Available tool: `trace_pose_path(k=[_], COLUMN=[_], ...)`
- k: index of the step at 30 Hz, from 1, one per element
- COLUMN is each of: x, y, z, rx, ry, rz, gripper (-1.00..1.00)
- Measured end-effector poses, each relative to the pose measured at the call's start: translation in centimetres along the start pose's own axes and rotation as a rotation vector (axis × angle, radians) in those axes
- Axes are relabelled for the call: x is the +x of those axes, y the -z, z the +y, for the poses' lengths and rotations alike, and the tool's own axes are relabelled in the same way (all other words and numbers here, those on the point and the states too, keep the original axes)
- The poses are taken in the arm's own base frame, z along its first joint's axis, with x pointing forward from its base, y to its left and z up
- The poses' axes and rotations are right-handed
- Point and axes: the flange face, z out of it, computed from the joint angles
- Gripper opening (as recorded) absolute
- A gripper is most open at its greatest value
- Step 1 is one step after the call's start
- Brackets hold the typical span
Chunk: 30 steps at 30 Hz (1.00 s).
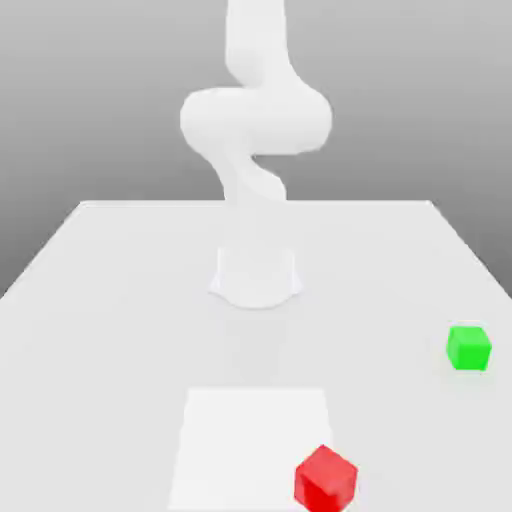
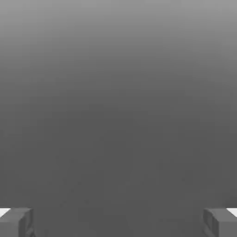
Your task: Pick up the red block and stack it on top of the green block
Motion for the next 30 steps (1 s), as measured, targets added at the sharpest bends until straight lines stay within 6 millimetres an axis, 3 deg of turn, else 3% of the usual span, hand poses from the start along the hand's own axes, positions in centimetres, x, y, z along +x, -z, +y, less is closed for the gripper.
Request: trace_pose_path(k=[7,16,20,25,30], x=[-2.4,-9.9,-14.5,-19.8,-23.5], y=[-13.8,-29.2,-34.9,-40.7,-45.8], z=[0.2,3.2,5.4,9.9,13.4], rx=[-0.069,-0.166,-0.211,-0.280,-0.296], ry=[0.178,0.414,0.532,0.667,0.704], rz=[-0.207,-0.443,-0.542,-0.656,-0.683], gripper=[0.00,0.00,0.00,0.00,0.00])
